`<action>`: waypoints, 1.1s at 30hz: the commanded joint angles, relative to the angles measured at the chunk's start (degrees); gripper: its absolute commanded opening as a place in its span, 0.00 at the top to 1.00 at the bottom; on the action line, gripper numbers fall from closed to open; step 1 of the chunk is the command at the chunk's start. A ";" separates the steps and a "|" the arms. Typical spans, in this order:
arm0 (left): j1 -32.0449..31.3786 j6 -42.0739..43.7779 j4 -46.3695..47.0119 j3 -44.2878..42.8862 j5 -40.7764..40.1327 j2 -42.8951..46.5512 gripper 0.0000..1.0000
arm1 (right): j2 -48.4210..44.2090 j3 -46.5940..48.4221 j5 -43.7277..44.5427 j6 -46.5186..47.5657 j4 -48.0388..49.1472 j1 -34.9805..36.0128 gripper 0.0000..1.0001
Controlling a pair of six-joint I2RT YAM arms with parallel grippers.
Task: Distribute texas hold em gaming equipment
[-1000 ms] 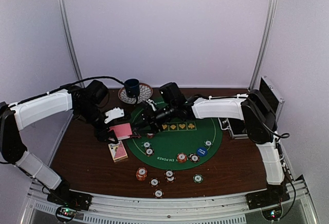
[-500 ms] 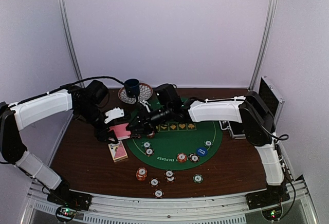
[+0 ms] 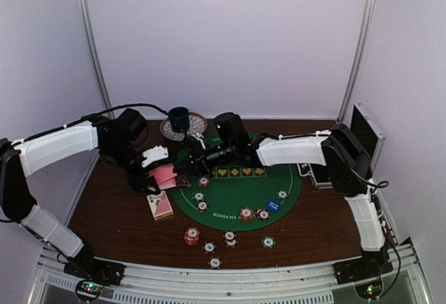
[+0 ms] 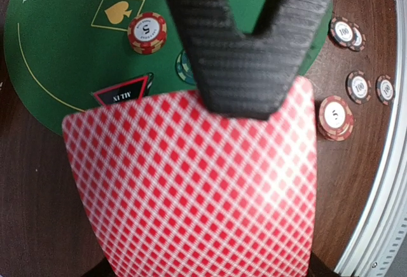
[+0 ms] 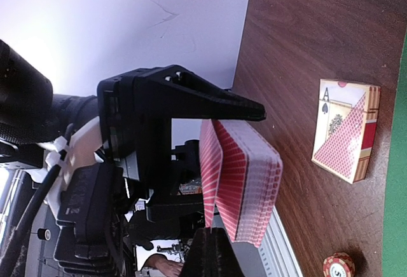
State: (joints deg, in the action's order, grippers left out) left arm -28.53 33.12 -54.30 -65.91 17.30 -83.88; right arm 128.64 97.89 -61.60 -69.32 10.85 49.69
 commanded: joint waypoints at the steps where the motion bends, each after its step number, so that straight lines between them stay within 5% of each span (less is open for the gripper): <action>1: 0.32 0.80 0.25 -0.76 -0.27 2.17 0.91 | -1.88 -1.90 -0.23 -1.52 4.02 -1.72 1.00; 19: 1.43 1.11 -0.30 1.16 -1.62 3.54 0.93 | -3.41 -5.76 -0.19 -1.83 6.13 -7.76 1.00; 33: 2.08 1.06 -1.87 1.93 -1.50 5.56 0.95 | 10.40 11.69 3.18 6.50 -8.10 -8.91 1.00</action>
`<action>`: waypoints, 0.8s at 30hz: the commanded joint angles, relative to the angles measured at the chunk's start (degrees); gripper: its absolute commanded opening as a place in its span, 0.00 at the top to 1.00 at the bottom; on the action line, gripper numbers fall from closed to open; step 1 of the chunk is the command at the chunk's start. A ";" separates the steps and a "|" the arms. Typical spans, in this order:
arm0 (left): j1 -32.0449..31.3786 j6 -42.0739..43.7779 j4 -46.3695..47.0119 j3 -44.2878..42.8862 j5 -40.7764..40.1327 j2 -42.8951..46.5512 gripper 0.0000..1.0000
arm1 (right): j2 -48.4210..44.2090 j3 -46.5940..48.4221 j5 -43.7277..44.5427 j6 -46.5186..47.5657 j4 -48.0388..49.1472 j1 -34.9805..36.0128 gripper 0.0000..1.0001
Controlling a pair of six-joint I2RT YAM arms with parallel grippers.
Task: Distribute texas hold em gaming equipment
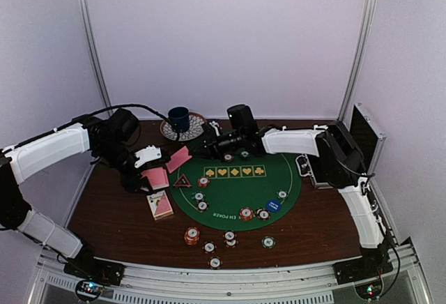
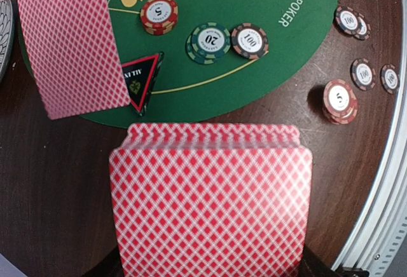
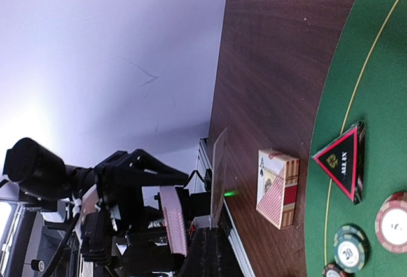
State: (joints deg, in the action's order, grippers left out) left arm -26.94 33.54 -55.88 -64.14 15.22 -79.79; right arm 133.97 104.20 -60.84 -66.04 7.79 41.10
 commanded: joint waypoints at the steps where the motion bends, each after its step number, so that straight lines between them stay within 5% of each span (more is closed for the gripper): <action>1: 0.54 0.73 -0.40 0.20 0.53 1.48 0.95 | 6.34 6.94 2.89 3.66 -5.93 -0.32 1.00; 8: 0.65 0.83 -0.60 0.11 0.75 1.52 0.95 | 14.25 17.48 8.02 9.51 -15.34 -0.40 1.00; 24: 0.66 0.75 -0.70 -0.26 1.26 0.93 0.96 | 20.40 25.14 16.20 10.07 -16.65 -0.85 0.96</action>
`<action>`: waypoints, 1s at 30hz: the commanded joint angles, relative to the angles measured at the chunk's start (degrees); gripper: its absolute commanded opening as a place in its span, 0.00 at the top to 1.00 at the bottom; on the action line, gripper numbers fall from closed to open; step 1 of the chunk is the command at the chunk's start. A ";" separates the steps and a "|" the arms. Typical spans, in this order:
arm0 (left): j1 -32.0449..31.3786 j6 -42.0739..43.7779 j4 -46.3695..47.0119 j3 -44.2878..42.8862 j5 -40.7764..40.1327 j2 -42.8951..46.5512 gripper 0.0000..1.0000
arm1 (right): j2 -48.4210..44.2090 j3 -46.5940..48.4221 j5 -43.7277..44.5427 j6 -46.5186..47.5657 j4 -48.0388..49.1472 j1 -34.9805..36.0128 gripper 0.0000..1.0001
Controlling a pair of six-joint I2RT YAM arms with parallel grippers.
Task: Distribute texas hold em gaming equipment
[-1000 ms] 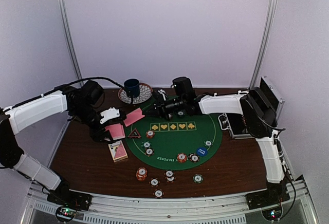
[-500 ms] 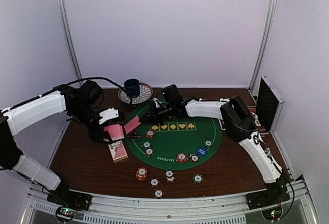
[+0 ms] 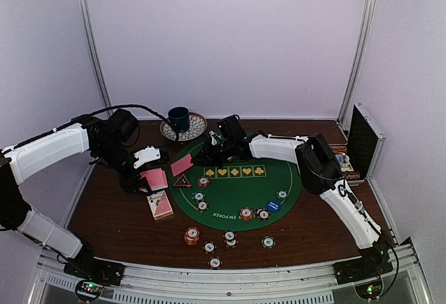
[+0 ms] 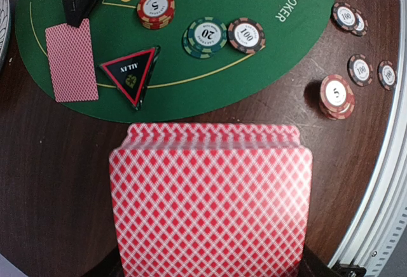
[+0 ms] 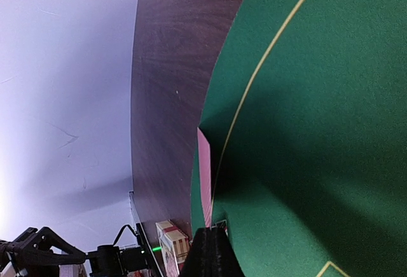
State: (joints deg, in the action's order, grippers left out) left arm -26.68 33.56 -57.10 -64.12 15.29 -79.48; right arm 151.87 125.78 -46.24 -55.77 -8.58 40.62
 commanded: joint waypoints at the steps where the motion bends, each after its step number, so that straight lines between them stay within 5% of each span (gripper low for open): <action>1: 0.40 0.80 0.58 -0.30 1.23 0.64 0.96 | 2.89 3.95 1.33 -0.46 -0.30 -0.37 0.92; 8: 0.40 0.76 0.42 -0.94 1.36 0.50 0.96 | -2.56 0.62 3.59 5.55 -5.73 -0.29 0.47; 13: 0.40 0.72 0.06 -1.80 1.53 0.22 0.97 | -9.99 -3.73 7.06 12.03 -9.90 -0.28 0.03; 19: 0.40 0.48 0.04 -2.53 1.89 0.11 0.97 | -18.83 -10.50 8.38 13.89 -11.37 -0.19 0.00; 24: 0.40 0.24 0.01 -2.68 1.92 0.49 0.97 | -28.63 -25.89 4.29 6.97 -1.00 -0.25 0.01; 30: 0.40 0.23 0.04 -3.02 2.17 0.71 0.97 | -43.37 -42.20 15.48 9.95 -3.64 2.55 0.01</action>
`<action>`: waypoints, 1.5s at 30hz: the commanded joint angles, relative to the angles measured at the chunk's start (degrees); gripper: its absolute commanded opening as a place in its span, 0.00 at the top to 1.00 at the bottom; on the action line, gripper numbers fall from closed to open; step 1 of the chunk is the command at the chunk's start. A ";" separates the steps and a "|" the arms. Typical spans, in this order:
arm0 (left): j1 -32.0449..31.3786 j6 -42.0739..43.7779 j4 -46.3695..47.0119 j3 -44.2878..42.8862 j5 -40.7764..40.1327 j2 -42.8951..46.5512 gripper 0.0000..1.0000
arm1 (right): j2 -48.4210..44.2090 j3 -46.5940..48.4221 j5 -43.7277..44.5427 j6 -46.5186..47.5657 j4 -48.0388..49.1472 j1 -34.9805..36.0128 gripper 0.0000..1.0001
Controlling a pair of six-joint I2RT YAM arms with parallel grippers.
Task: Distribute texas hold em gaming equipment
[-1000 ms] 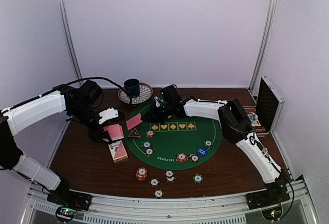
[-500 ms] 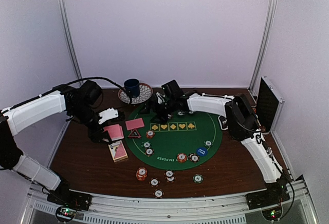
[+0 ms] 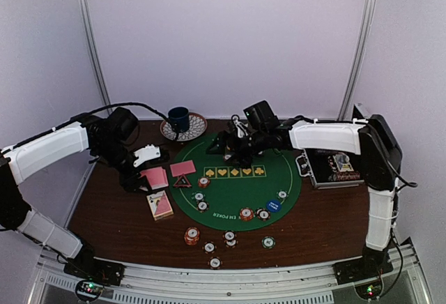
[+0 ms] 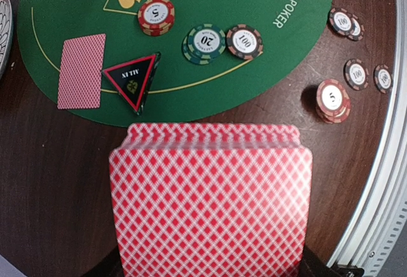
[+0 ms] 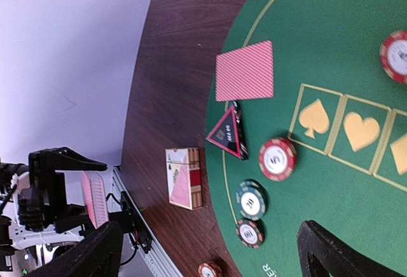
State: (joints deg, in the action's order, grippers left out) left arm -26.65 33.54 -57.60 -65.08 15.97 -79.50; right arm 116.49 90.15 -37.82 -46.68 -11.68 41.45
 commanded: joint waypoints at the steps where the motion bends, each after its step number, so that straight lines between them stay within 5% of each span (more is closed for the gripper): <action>1: 0.38 0.22 0.56 -2.21 1.66 0.70 0.96 | -8.89 -7.62 8.01 0.95 -2.19 2.18 0.00; 4: 0.38 0.20 0.53 -2.32 1.87 0.72 0.97 | -10.82 -6.89 12.79 3.56 -11.76 5.14 0.00; 7: 0.38 0.18 0.22 -2.33 1.64 0.75 0.97 | -14.31 -10.42 16.99 0.75 -10.28 7.71 0.01; 9: 0.38 0.28 0.19 -2.25 1.50 0.83 0.96 | -16.97 -16.84 14.88 -6.66 -1.87 6.76 0.00; 12: 0.38 0.27 0.23 -2.29 1.35 0.72 0.96 | -16.35 -28.65 7.56 -22.20 24.18 5.36 0.01; 13: 0.38 0.25 0.29 -2.32 1.41 0.67 0.97 | -14.72 -28.42 6.18 -23.67 24.92 5.37 0.01; 17: 0.38 0.21 0.21 -2.77 1.87 0.28 0.97 | -14.94 -24.05 7.12 -17.26 19.77 5.74 0.00; 23: 0.38 -0.22 0.79 -2.75 2.62 -0.07 0.97 | -11.22 -6.00 8.59 -4.75 -5.76 6.48 0.01; 45: 0.34 -1.89 1.26 -7.31 4.62 -3.06 0.98 | 2.51 4.03 -7.44 -7.33 9.45 9.85 0.11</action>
State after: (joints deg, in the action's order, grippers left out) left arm -26.65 32.42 -57.93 -70.08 18.98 -82.08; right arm 117.82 92.01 -41.80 -52.99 -6.44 50.78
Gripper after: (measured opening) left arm 0.669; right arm 0.893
